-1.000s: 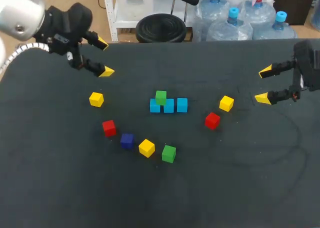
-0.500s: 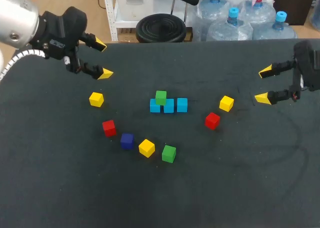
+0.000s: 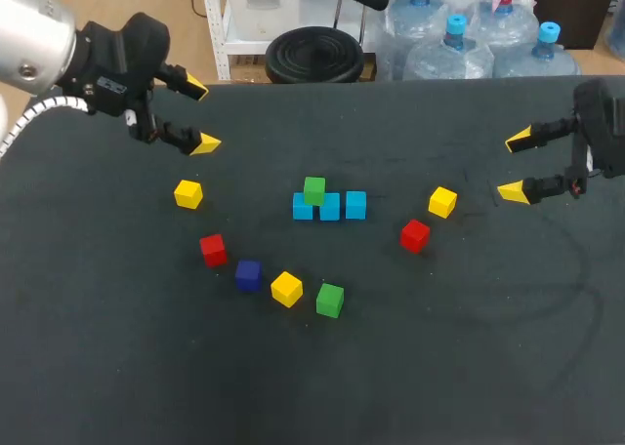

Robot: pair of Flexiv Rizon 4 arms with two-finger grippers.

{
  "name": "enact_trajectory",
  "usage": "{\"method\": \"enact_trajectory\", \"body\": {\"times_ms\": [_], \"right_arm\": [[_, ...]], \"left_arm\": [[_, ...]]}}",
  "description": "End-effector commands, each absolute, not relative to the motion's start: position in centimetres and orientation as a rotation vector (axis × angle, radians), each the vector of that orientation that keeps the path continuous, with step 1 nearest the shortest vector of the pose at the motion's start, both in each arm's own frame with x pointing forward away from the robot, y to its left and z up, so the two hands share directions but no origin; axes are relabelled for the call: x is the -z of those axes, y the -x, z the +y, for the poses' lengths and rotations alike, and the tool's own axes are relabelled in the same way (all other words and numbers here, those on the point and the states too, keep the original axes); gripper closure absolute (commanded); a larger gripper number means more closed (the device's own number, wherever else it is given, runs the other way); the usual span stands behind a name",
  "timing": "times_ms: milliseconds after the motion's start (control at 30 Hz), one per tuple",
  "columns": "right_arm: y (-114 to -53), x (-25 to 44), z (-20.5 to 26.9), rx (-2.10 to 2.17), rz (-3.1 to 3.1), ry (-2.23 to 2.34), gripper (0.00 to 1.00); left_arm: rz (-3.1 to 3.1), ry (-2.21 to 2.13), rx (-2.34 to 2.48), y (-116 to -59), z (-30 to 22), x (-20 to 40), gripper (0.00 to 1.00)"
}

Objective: Place the blue cubes, place green cubes on the blue cubes, place the yellow cubes on the green cubes, then place the red cubes on the yellow cubes, and place purple cube on the red cubes.

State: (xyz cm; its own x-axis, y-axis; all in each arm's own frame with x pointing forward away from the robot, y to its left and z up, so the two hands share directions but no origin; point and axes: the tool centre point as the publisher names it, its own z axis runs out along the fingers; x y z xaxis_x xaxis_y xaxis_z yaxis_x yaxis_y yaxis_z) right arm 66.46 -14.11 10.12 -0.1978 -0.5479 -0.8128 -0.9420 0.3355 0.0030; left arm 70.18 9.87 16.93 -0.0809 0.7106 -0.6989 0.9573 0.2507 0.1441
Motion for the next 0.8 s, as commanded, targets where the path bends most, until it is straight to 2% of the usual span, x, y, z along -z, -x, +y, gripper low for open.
{"method": "enact_trajectory", "body": {"times_ms": [33,467,800], "right_arm": [[-66.5,-10.1,-14.1,-0.678,1.862,1.312,0.00],[-65.2,-10.0,-14.1,-0.721,1.757,1.414,0.00],[-60.8,-11.9,-9.5,-0.658,1.712,1.425,0.00]], "left_arm": [[1.847,-1.519,0.469,-70.1,10.0,-16.9,0.00],[1.847,-1.519,0.469,-70.1,10.0,-16.9,0.00],[1.847,-1.519,0.469,-70.1,10.0,-16.9,0.00]]}}
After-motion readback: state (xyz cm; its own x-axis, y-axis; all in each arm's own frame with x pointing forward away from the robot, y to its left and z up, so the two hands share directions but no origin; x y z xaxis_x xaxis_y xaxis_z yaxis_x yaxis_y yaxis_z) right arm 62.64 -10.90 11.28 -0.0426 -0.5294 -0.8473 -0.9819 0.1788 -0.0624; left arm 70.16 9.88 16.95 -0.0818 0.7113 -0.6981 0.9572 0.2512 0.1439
